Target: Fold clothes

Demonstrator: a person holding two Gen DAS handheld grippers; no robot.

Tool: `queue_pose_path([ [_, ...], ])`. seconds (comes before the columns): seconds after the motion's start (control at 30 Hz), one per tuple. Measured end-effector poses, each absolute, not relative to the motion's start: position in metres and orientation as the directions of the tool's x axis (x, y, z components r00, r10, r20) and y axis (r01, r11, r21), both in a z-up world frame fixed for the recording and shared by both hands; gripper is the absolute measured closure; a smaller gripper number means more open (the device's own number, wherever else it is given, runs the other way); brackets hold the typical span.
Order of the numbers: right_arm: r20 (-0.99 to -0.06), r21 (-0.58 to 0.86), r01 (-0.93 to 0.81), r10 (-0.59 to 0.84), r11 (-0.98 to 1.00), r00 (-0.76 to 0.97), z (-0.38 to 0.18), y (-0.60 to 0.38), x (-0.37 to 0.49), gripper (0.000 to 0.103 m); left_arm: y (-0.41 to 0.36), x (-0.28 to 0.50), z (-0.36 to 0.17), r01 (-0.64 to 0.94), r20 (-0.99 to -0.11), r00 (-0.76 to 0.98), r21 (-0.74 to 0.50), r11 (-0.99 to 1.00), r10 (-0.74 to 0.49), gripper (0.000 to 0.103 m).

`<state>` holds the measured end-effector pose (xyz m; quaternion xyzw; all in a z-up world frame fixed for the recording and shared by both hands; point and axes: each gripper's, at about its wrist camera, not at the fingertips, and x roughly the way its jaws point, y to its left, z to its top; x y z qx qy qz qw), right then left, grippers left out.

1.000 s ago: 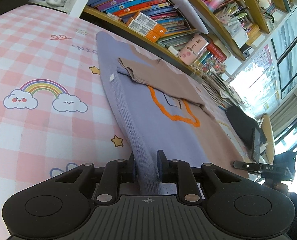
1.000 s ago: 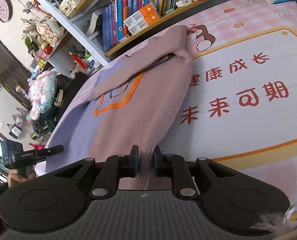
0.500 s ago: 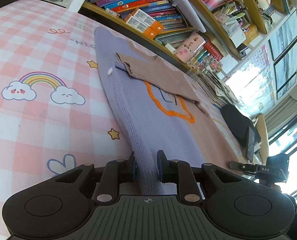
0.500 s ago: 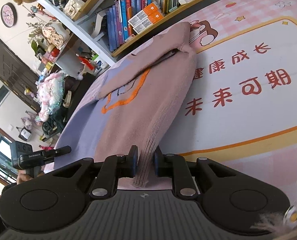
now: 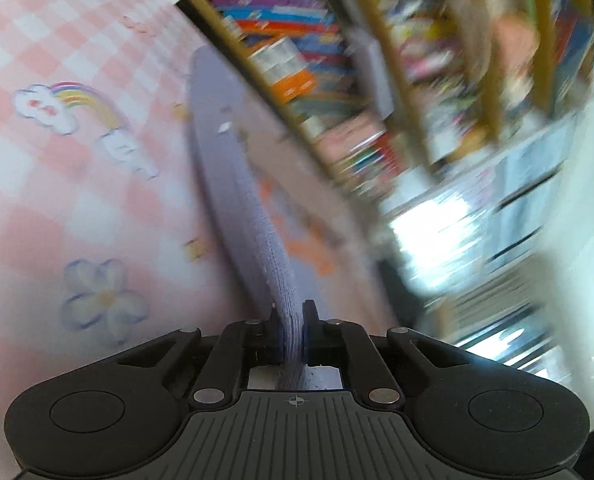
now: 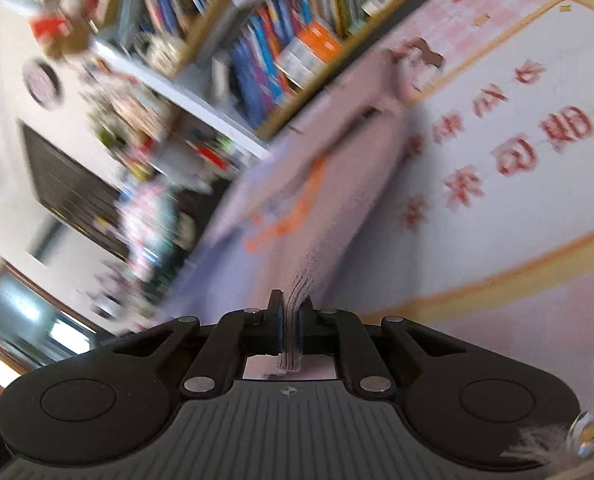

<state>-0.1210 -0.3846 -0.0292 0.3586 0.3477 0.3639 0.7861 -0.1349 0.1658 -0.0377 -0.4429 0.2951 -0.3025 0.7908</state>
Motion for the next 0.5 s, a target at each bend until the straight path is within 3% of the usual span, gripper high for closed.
queue_pose_path([
  [0.27,-0.002,0.868,-0.407,0.821,0.285,0.571,0.008,-0.386,-0.05,0.097,0.17,-0.068,-0.009,0.335,0.106,0.703,-0.921,0.197,-0.703,0.097],
  [0.37,0.048,0.874,-0.406,0.786,0.265,0.617,0.021,-0.385,-0.014,0.097,0.173,-0.04,0.004,0.356,0.135,0.737,-0.91,0.211,-0.662,0.096],
  [0.5,0.007,0.89,-0.345,0.746,0.3,0.666,0.025,-0.382,0.042,0.097,0.175,0.001,0.005,0.315,0.1,0.779,-0.916,0.249,-0.618,0.096],
])
